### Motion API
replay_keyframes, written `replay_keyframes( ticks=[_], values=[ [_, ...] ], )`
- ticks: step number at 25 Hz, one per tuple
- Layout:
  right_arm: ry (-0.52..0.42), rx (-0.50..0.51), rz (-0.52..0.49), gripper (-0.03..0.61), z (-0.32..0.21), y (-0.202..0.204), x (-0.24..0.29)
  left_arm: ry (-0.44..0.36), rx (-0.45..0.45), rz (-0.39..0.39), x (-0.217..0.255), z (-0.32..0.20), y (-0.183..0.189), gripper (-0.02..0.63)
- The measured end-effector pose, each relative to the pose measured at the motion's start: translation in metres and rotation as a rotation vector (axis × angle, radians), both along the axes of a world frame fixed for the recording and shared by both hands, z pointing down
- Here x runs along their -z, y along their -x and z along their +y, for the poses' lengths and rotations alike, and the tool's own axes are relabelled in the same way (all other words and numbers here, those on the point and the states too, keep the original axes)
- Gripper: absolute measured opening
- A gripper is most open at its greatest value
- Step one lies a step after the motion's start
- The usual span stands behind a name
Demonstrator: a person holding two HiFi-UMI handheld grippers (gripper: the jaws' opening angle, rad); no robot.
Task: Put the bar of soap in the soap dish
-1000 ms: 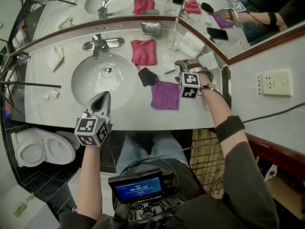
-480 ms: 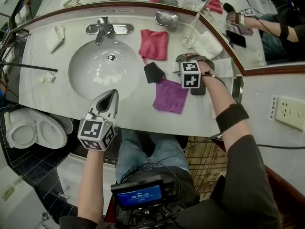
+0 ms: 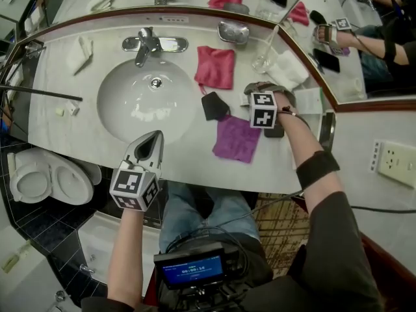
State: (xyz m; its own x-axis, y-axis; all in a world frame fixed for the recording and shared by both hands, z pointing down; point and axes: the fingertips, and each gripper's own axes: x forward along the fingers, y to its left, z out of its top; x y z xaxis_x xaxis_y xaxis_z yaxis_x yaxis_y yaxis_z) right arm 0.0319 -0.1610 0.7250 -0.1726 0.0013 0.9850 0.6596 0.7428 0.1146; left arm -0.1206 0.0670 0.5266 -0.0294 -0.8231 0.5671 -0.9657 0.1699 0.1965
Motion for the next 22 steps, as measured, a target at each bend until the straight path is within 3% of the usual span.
replay_keyframes(
  ticks=[5,11,22],
  values=[
    [0.029,-0.125,-0.084,0.206,-0.002,0.006,0.009,-0.001,-0.005,-0.008,0.001,-0.002,0.008,0.000],
    [0.064,-0.327,-0.256,0.205,-0.012,0.026,0.029,0.006,-0.032,-0.005,-0.002,-0.008,0.009,0.000],
    [0.035,-0.581,-0.566,0.206,-0.042,0.074,0.082,0.006,-0.013,-0.037,-0.004,-0.030,0.030,0.000]
  ],
)
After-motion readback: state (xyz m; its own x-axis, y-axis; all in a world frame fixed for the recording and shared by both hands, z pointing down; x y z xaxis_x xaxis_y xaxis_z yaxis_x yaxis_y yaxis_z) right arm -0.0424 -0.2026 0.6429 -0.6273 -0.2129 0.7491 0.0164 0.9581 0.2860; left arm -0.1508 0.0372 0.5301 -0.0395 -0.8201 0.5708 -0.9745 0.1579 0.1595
